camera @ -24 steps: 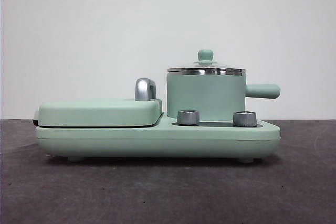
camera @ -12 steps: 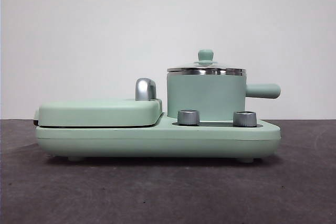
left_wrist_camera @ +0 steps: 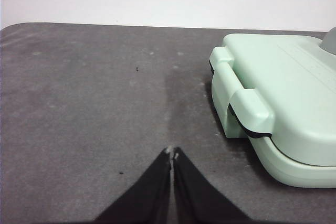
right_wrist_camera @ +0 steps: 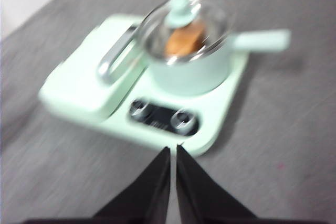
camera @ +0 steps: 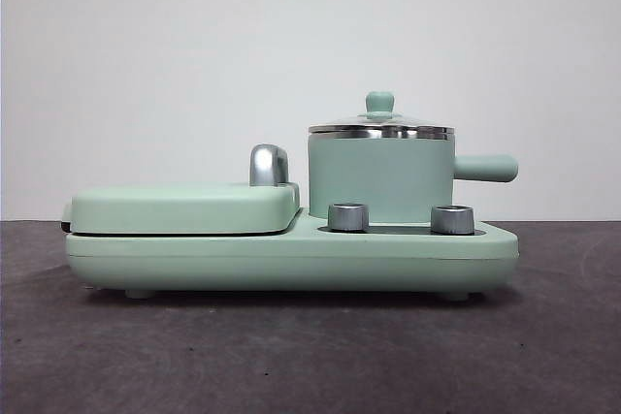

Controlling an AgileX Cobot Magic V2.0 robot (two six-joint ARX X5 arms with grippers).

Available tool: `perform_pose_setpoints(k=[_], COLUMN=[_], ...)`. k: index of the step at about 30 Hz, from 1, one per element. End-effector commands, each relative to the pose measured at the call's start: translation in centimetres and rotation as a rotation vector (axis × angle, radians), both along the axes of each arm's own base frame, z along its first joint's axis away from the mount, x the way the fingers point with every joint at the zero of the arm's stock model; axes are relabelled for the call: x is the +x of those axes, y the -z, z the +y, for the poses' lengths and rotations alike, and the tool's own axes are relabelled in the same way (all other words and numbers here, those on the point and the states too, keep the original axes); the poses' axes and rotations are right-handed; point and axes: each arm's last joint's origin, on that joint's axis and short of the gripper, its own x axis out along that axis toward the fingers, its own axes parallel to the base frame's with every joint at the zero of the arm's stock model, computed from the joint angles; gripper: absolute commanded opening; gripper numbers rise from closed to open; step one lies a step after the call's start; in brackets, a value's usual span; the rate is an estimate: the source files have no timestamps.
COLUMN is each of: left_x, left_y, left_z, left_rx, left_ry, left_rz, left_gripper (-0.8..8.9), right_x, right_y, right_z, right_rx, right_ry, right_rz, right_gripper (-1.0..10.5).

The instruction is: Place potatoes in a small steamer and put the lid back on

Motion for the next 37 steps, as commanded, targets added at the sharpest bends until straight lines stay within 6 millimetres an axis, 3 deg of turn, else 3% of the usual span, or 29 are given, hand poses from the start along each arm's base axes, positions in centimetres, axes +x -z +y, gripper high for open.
perform_pose_setpoints(k=[1, 6, 10, 15, 37], left_x=[0.1, 0.1, 0.1, 0.1, 0.1], left_y=[0.7, 0.7, 0.7, 0.7, 0.7], left_z=[0.0, 0.0, 0.0, 0.0, 0.0], left_rx=[0.005, 0.005, 0.005, 0.005, 0.005], left_ry=[-0.006, -0.006, -0.006, -0.006, -0.006], left_rz=[0.027, 0.027, 0.027, 0.026, 0.026], left_gripper=[0.08, 0.08, 0.08, 0.08, 0.08], right_x=[0.4, 1.8, 2.6, 3.1, 3.1], right_y=[2.6, 9.5, 13.9, 17.3, 17.6], right_z=[-0.6, -1.8, -2.4, -2.6, -2.5], right_rx=[-0.047, -0.137, -0.154, -0.177, -0.192], right_ry=[0.095, 0.316, 0.426, 0.481, 0.478], right_rz=[-0.079, -0.291, -0.338, -0.308, -0.298], right_gripper=[0.2, 0.2, 0.2, 0.2, 0.2])
